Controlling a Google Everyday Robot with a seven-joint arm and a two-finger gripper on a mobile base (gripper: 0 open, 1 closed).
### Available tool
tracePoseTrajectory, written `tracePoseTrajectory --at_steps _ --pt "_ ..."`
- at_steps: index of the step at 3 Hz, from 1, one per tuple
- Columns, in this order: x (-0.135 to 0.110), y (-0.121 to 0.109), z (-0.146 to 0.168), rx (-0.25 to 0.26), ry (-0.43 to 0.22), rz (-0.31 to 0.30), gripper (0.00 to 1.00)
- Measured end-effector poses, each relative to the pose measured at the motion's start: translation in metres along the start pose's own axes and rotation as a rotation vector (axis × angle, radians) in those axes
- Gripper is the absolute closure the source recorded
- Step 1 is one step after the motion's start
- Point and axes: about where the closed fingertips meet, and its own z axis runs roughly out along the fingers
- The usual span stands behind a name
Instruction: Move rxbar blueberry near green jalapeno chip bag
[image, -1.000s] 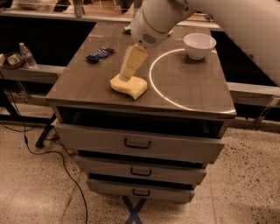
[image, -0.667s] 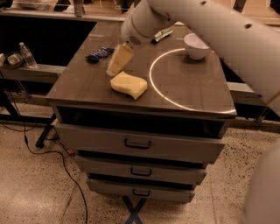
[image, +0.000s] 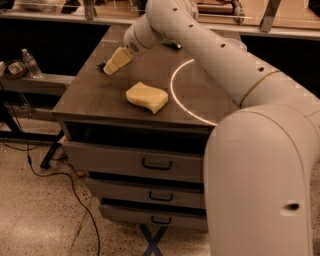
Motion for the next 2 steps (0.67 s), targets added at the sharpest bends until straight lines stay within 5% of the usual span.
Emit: tracePoseTrajectory --at_steps 2 --pt "0.007 -0.018 0.049 0.027 0.003 0.122 0.00"
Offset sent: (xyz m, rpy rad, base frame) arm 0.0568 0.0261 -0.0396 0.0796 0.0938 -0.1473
